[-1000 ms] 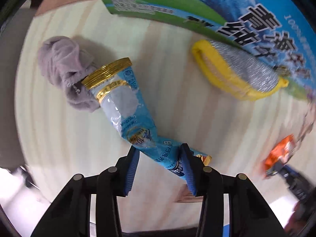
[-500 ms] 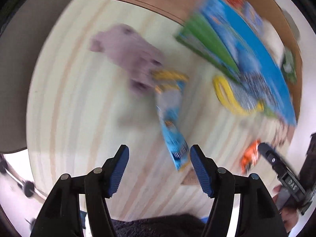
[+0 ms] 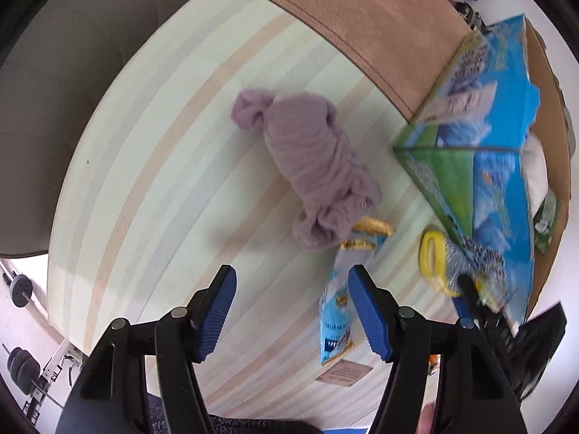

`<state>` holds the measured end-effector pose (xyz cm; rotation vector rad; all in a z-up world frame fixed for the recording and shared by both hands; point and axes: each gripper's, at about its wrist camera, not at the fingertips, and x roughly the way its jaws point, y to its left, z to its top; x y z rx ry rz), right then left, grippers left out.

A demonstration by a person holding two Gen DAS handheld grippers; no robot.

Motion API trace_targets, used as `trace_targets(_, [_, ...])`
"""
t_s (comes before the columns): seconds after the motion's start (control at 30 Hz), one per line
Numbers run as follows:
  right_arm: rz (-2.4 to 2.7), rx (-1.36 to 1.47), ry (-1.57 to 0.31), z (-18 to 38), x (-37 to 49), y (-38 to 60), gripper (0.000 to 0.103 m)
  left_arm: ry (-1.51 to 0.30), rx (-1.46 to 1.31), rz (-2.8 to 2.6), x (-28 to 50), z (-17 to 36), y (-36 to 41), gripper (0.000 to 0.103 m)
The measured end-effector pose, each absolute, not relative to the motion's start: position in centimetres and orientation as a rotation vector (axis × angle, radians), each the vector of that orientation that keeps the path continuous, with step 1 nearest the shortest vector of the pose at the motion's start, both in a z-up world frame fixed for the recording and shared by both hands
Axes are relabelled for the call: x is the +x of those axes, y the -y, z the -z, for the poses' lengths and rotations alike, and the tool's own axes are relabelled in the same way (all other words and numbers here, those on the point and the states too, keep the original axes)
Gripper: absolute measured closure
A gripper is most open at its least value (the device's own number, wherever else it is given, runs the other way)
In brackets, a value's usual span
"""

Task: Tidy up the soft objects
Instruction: 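Grasp the yellow-silver sponge with the right gripper while the left moves to the pink towel, then grasp and lift the pink towel with the left gripper while the right lifts the sponge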

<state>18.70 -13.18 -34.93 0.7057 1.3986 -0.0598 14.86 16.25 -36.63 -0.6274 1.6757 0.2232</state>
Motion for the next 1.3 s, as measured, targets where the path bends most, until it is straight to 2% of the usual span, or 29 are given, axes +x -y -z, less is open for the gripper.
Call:
trace_targets(0.07, [0.017, 0.658, -1.432, 34.5, 18.4, 12.9, 0.084, -1.668, -0.622, -0.221, 15.6, 36.6, -16.7, 0.040])
trace_targets(0.33, [-0.090, 0.463, -1.610, 33.0, 14.5, 15.9, 0.085, -1.673, -0.599, -0.237, 19.2, 36.9, -17.7, 0.040])
trace_targets(0.4, [-0.064, 0.381, -1.662, 32.6, 13.9, 17.1, 0.082, -1.669, -0.583, -0.240, 20.4, 36.3, -17.7, 0.040])
trace_targets(0.43, [-0.029, 0.374, -1.665, 32.3, 13.7, 17.5, 0.071, -1.669, -0.572, -0.243, 20.5, 36.0, -17.8, 0.040])
trace_targets(0.47, [-0.009, 0.390, -1.657, 31.9, 13.5, 18.4, 0.048, -1.664, -0.566, -0.242, 20.5, 35.6, -17.9, 0.040])
trace_targets(0.5, [0.005, 0.423, -1.645, 31.5, 13.2, 18.8, 0.034, -1.658, -0.563, -0.241, 21.2, 34.5, -18.6, 0.040])
trace_targets(0.53, [0.029, 0.470, -1.625, 31.3, 12.9, 19.2, 0.017, -1.657, -0.552, -0.244, 21.5, 34.3, -18.4, 0.040])
trace_targets(0.6, [0.090, 0.550, -1.599, 31.2, 12.2, 19.1, 0.016, -1.656, -0.536, -0.249, 21.5, 34.5, -18.3, 0.040])
trace_targets(0.73, [0.216, 0.650, -1.679, 33.3, 12.4, 18.6, 0.016, -1.658, -0.525, -0.282, 21.9, 34.1, -19.3, 0.040])
trace_targets(0.8, [0.281, 0.651, -1.713, 34.8, 12.3, 18.3, 0.024, -1.660, -0.529, -0.288, 21.8, 34.0, -19.9, 0.040])
trace_targets(0.83, [0.289, 0.625, -1.720, 35.6, 12.4, 18.0, 0.037, -1.666, -0.529, -0.288, 21.9, 34.1, -20.1, 0.040])
trace_targets(1.0, [0.072, 0.223, -1.735, 35.4, 13.4, 13.7, 0.040, -1.710, -0.513, -0.249, 23.5, 35.5, -20.5, 0.040])
trace_targets(1.13, [-0.077, -0.031, -1.768, 35.3, 12.6, 11.4, 0.039, -1.726, -0.615, -0.189, 24.7, 37.8, -19.7, 0.040])
trace_targets(1.3, [-0.102, -0.033, -1.801, 35.4, 12.5, 10.7, 0.037, -1.690, -0.835, -0.154, 25.0, 39.4, -20.3, 0.041])
